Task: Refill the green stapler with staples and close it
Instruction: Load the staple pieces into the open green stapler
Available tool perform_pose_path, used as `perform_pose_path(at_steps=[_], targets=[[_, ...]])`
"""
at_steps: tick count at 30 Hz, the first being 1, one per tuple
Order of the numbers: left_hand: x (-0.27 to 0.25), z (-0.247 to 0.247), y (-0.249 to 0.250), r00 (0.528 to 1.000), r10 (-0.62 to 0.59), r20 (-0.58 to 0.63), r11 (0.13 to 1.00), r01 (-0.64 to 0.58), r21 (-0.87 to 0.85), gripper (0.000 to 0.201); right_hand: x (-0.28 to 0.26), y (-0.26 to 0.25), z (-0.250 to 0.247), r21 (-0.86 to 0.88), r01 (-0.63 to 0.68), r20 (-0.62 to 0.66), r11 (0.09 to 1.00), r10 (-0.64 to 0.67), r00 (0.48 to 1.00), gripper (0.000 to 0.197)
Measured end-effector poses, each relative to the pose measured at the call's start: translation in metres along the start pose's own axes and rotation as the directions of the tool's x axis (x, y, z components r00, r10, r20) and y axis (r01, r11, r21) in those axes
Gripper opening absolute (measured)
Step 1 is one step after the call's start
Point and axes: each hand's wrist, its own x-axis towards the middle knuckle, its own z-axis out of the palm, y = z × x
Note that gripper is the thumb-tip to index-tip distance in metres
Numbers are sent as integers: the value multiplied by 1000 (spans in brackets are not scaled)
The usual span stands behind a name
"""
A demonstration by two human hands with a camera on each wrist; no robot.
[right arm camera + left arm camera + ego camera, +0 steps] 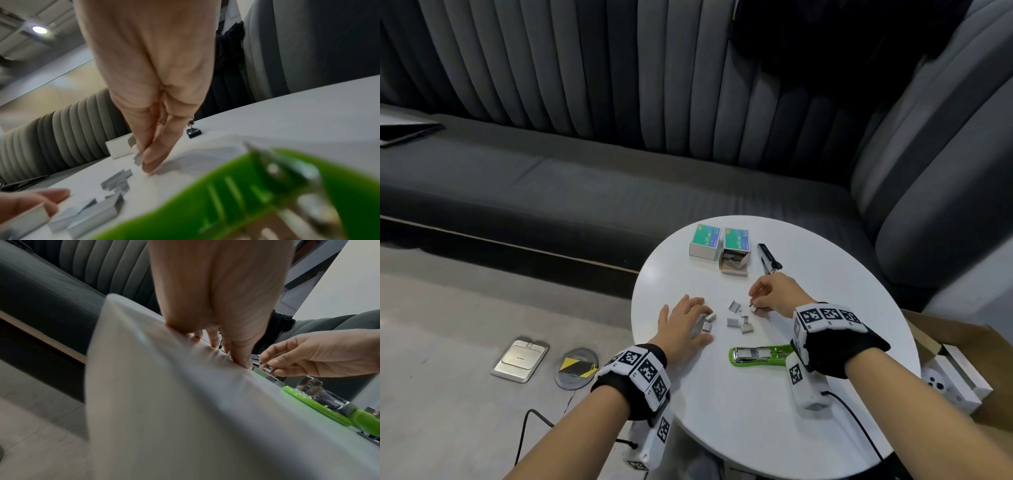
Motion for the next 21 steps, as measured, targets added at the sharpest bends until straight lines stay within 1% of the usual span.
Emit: perform_pose_path(at_steps=[3,5,6,8,9,10,13,15,17,21], targets=[[0,0,-1,1000,0,2,1000,0,5,43,0,0,-2,156,-4,-2,988,4,1000,22],[0,0,-1,1000,0,-2,1000,0,3,43,1,0,-2,199,14,-14,980,-11,1000,20],[-1,0,-1,1000,0,-3,1000,0,2,43,1,0,-2,156,27,-43,987,-21,999,16],[0,0,-1,1000,-1,-4,1000,1,-4,43,0,0,-3,-45,49,-117,998,-54,992,9],[-1,0,0,1000,-2,-4,1000,2,-6,43,-1,-1,-3,-135,56,-129,989,-74,989,10],[-1,-1,0,1000,-1,-5,1000,1,-6,43,-4,-2,-2,-196,63,-113,979,-86,990,12],[-1,-1,1,1000,0,-8,1000,0,-4,42,-13,-8,6,-304,77,18,949,-76,997,12],[-1,0,1,1000,-2,-15,1000,2,-1,42,-16,-10,13,-395,79,55,915,-63,997,17],[-1,0,1,1000,-4,-22,1000,4,-2,43,-17,-13,18,-446,100,71,890,-77,995,16],[-1,0,1,1000,-7,-16,1000,7,-6,42,-18,-17,19,-420,112,123,901,-66,990,13]])
